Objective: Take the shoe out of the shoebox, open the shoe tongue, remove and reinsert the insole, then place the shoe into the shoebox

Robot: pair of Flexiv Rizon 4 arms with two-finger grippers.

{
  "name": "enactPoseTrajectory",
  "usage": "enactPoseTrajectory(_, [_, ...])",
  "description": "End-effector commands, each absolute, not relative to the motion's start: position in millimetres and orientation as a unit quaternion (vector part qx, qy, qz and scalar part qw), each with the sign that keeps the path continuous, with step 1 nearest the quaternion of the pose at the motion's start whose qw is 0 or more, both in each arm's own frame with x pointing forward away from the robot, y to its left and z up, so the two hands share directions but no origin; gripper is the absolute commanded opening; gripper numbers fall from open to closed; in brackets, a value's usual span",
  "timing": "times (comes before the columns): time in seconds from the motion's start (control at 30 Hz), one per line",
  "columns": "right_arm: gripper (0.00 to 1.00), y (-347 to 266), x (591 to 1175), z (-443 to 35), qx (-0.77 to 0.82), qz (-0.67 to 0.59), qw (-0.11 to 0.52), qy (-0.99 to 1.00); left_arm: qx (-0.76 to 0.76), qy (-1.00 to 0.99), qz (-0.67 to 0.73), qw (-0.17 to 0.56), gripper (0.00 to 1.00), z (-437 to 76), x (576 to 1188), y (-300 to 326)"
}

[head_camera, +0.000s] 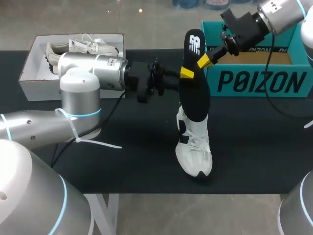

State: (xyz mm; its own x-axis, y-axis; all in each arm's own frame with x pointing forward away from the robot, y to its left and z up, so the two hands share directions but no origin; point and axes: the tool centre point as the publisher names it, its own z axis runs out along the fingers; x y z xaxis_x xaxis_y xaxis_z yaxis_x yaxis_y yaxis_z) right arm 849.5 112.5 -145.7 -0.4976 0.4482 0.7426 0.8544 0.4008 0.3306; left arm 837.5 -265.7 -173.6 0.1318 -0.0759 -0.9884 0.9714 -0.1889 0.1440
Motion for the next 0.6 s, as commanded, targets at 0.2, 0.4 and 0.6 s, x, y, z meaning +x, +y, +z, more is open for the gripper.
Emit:
enactPoseTrajectory(0.2, [0.0, 116, 850, -149, -0.412, -0.355, 0.288, -0.788, 0.562, 0.392, -0.526, 0.504, 0.0, -175, 839, -267])
enactPoseTrajectory(0.4, [0.21, 116, 848, -153, -0.424, -0.345, 0.291, -0.785, 0.56, 0.392, -0.524, 0.508, 0.0, -175, 837, -265])
enactPoseTrajectory(0.6, [1.0, 96, 835, -150, -0.448, -0.324, 0.248, -0.795, 0.559, 0.397, -0.521, 0.508, 0.0, -177, 837, -262])
